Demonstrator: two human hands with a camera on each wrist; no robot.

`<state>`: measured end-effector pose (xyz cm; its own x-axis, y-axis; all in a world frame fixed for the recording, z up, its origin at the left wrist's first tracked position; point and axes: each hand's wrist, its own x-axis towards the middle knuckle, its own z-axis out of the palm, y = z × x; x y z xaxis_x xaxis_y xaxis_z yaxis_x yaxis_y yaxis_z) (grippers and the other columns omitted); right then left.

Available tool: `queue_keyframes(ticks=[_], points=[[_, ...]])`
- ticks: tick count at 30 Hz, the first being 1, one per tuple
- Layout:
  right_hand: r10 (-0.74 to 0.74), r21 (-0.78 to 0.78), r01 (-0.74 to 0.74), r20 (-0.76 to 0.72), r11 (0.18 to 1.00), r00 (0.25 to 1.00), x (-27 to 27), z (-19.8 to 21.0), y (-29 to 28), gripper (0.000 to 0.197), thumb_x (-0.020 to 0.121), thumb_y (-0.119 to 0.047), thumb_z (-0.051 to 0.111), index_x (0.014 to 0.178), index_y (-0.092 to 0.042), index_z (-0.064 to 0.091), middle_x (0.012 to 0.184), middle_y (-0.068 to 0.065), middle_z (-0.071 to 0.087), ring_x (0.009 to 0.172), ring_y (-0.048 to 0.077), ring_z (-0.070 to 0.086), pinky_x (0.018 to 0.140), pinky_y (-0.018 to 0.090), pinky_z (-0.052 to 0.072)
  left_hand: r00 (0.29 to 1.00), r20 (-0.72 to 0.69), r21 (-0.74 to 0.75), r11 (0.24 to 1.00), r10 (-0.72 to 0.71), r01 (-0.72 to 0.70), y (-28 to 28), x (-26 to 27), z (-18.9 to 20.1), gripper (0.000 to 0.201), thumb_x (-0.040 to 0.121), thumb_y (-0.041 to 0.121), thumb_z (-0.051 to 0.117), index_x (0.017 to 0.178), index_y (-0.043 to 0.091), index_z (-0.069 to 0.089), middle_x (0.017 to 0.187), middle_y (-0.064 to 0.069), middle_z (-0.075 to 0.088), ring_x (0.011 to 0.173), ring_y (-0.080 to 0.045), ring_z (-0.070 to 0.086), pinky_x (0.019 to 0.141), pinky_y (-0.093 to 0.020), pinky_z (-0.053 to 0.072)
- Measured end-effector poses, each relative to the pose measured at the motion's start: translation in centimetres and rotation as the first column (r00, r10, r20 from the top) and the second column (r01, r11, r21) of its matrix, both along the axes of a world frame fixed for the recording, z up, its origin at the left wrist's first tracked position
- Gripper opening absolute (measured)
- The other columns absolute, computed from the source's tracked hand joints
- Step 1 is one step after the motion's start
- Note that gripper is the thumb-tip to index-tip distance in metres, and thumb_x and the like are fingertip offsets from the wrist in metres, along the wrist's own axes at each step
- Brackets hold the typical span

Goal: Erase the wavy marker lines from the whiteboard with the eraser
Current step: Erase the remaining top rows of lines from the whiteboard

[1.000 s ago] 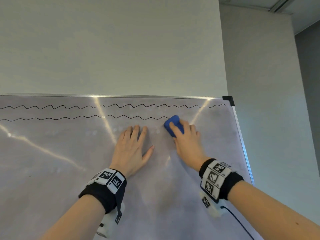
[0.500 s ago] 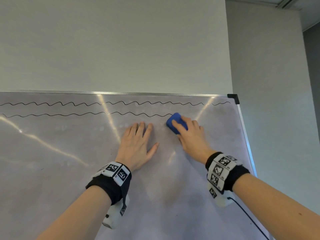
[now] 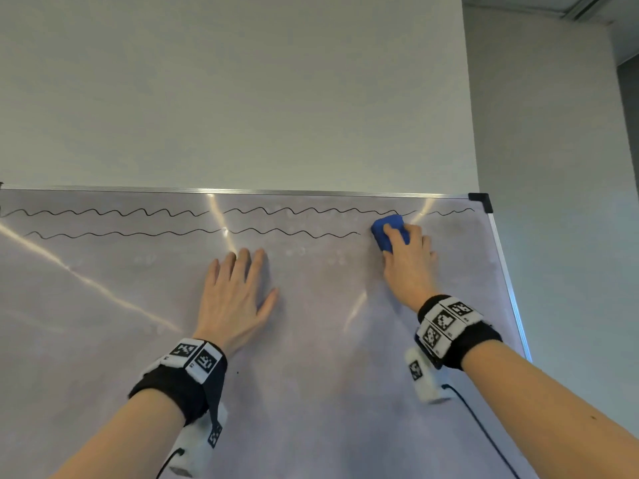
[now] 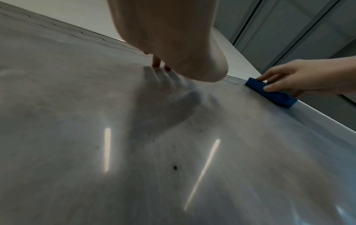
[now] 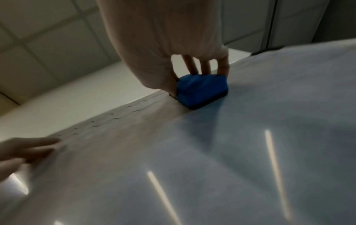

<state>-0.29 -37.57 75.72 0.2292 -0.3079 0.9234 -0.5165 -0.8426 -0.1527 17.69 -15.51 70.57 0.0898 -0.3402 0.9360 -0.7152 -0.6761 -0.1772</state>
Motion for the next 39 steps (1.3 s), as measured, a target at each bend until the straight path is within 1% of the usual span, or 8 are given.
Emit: queue_keyframes(ticks=[6,10,17,21,25,28,34,39], points=[[0.066,-0.175,-0.093,-0.153,0.980,0.986,5.1,-2.7,6.9,0.064,0.082,-0.006,0.059,0.140,-0.020,0.037,0.143,0.018,0.034,0.108,0.038,0.043,0.082,0.043,0.036,0.999,0.035,0.024,1.000,-0.002,0.001,0.3,-0.1,0.6,0.067,0.090,0.052,0.035,0.134,0.003,0.049,0.115,-0.015,0.058,0.098,-0.035,0.056,0.088,-0.045,0.039],[0.056,-0.236,-0.099,-0.184,0.967,0.981,3.3,-2.4,3.8,0.072,0.067,-0.006,0.075,0.131,-0.021,0.047,0.132,0.018,0.046,0.096,0.038,0.052,0.073,0.043,0.044,0.998,0.060,0.063,0.998,-0.023,0.019,1.3,0.2,1.2,0.068,0.090,0.052,0.032,0.134,0.003,0.050,0.110,-0.014,0.062,0.093,-0.034,0.059,0.086,-0.044,0.039],[-0.040,0.023,0.040,0.012,0.999,0.999,3.7,-1.3,5.0,0.059,0.088,-0.011,0.053,0.142,-0.020,0.030,0.141,0.016,0.030,0.111,0.036,0.039,0.084,0.043,0.036,0.998,0.054,0.062,0.998,-0.029,0.026,1.2,0.5,0.9,0.067,0.091,0.053,0.032,0.134,0.005,0.051,0.117,-0.015,0.061,0.098,-0.033,0.058,0.085,-0.044,0.042],[0.009,-0.231,-0.053,-0.188,0.972,0.982,5.2,-2.5,6.4,0.076,0.059,-0.009,0.081,0.128,-0.020,0.050,0.123,0.017,0.053,0.089,0.035,0.055,0.065,0.041,0.045,0.997,0.069,0.059,0.998,-0.042,0.038,1.3,0.6,1.0,0.067,0.091,0.052,0.032,0.134,0.005,0.051,0.117,-0.015,0.061,0.098,-0.033,0.059,0.084,-0.044,0.042],[-0.025,-0.016,0.025,-0.044,1.000,0.999,2.2,-1.5,3.4,0.055,0.088,-0.014,0.056,0.139,-0.021,0.036,0.140,0.016,0.034,0.109,0.036,0.043,0.083,0.045,0.039,0.995,0.073,0.071,0.996,-0.061,0.056,1.7,0.9,1.0,0.068,0.091,0.053,0.031,0.134,0.005,0.051,0.118,-0.015,0.062,0.099,-0.033,0.060,0.087,-0.044,0.041],[-0.093,0.151,0.077,0.096,0.986,0.991,2.7,-1.0,3.8,0.053,0.090,-0.011,0.049,0.139,-0.019,0.030,0.141,0.016,0.027,0.112,0.036,0.037,0.087,0.044,0.034,0.997,0.049,0.077,0.995,-0.065,0.061,1.7,0.9,1.0,0.069,0.092,0.055,0.029,0.135,0.006,0.051,0.119,-0.014,0.061,0.100,-0.033,0.059,0.088,-0.044,0.040],[0.009,-0.113,-0.022,-0.111,0.993,0.994,7.3,-1.9,9.5,0.062,0.088,-0.013,0.055,0.143,-0.024,0.030,0.144,0.014,0.029,0.114,0.036,0.039,0.084,0.042,0.036,0.996,0.040,0.086,0.994,-0.075,0.072,1.7,1.0,0.9,0.068,0.092,0.055,0.029,0.135,0.006,0.049,0.121,-0.013,0.059,0.101,-0.033,0.057,0.088,-0.044,0.040],[0.040,-0.154,-0.059,-0.126,0.986,0.991,3.3,-2.0,4.6,0.060,0.076,-0.008,0.068,0.132,-0.018,0.049,0.130,0.021,0.047,0.095,0.043,0.052,0.075,0.047,0.047,0.996,0.052,0.125,0.990,-0.074,0.067,2.3,1.2,1.2,0.069,0.091,0.055,0.029,0.136,0.007,0.049,0.120,-0.013,0.060,0.101,-0.032,0.059,0.090,-0.044,0.039]])
